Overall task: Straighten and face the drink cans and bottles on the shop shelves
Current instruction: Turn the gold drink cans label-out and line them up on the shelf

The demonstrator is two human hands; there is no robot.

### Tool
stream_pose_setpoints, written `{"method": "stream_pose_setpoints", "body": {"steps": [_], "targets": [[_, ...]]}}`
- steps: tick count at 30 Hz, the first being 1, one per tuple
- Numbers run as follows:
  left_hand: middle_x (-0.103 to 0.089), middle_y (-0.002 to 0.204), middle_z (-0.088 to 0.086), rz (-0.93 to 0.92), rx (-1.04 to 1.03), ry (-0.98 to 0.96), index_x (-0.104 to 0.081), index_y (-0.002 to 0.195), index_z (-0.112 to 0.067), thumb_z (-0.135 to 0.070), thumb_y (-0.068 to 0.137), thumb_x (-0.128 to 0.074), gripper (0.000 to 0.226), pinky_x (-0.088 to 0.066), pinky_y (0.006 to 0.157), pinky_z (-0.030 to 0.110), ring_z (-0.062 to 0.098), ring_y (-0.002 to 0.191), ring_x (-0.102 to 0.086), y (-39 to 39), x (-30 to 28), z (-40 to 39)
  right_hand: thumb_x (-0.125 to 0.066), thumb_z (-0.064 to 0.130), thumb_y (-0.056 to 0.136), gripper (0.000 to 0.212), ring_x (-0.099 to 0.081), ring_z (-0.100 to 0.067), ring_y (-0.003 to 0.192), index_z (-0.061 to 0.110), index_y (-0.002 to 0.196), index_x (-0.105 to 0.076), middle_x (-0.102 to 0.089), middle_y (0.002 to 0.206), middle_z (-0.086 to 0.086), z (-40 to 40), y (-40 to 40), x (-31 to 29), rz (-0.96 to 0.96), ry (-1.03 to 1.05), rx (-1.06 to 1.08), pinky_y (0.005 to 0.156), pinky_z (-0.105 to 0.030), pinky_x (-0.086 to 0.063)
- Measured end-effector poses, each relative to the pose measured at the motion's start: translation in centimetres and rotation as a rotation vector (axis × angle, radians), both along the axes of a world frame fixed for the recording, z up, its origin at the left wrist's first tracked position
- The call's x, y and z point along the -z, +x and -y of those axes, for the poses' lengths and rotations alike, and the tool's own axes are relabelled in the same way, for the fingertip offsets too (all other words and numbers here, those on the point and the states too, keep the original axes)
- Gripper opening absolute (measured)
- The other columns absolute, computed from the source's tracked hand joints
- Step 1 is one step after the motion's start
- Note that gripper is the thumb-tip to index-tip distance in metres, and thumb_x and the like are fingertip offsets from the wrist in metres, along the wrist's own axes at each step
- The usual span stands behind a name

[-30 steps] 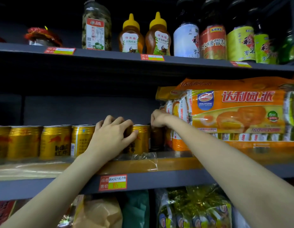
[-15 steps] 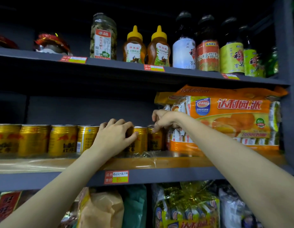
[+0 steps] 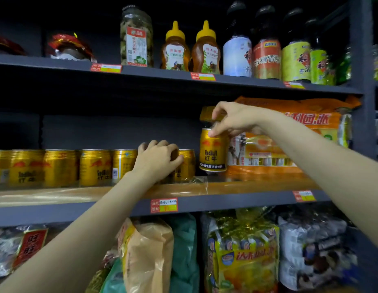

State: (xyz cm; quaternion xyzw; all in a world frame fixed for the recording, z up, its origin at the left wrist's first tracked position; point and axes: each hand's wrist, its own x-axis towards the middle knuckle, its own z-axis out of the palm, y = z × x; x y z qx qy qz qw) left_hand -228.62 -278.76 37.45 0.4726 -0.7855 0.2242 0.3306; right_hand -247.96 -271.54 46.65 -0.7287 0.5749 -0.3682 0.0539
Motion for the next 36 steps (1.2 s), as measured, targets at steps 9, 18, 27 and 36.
{"method": "stream_pose_setpoints", "body": {"steps": [9, 18, 27, 36], "targets": [[-0.064, 0.105, -0.006, -0.802, 0.967, 0.545, -0.051, 0.121, -0.019, -0.047, 0.080, -0.054, 0.050, -0.050, 0.076, 0.012, -0.002, 0.093, -0.063, 4.1, 1.4, -7.9, -0.066, 0.021, 0.070, 0.024, -0.065, -0.017, 0.075, 0.018, 0.091, -0.052, -0.059, 0.091, -0.004, -4.7, 4.7, 2.5, 0.585, -0.013, -0.513, 0.067, -0.029, -0.054], [-0.053, 0.115, -0.014, -0.762, 0.829, 0.023, -0.046, 0.119, -0.028, -0.019, 0.068, -0.081, 0.064, -0.049, 0.086, 0.016, 0.001, 0.108, -0.054, 11.9, 2.0, -8.8, -0.062, 0.038, 0.077, 0.048, -0.070, -0.030, 0.091, 0.017, 0.120, -0.056, -0.065, 0.114, -0.018, -5.3, 12.1, 6.7, 0.878, 0.265, -0.509, 0.073, -0.035, -0.059], [-0.052, 0.119, -0.021, -0.627, 0.936, -0.053, -0.043, 0.124, -0.027, -0.021, 0.065, -0.083, 0.072, -0.044, 0.092, 0.015, -0.002, 0.113, -0.050, 14.5, 2.4, -10.1, -0.055, 0.037, 0.090, 0.038, -0.068, -0.033, 0.090, 0.008, 0.114, -0.061, -0.069, 0.098, -0.019, -5.4, 16.5, 9.0, 1.135, 0.363, -0.483, 0.078, -0.036, -0.057], [-0.054, 0.126, -0.009, -0.717, 0.942, 0.228, -0.038, 0.129, -0.037, -0.031, 0.076, -0.074, 0.063, -0.051, 0.091, 0.024, 0.010, 0.113, -0.057, 15.3, 1.8, -9.6, -0.061, 0.022, 0.089, 0.040, -0.064, -0.032, 0.106, 0.002, 0.123, -0.053, -0.062, 0.119, -0.022, -5.2, 16.7, 8.3, 1.189, 0.116, -0.526, 0.079, -0.043, -0.058]]}}
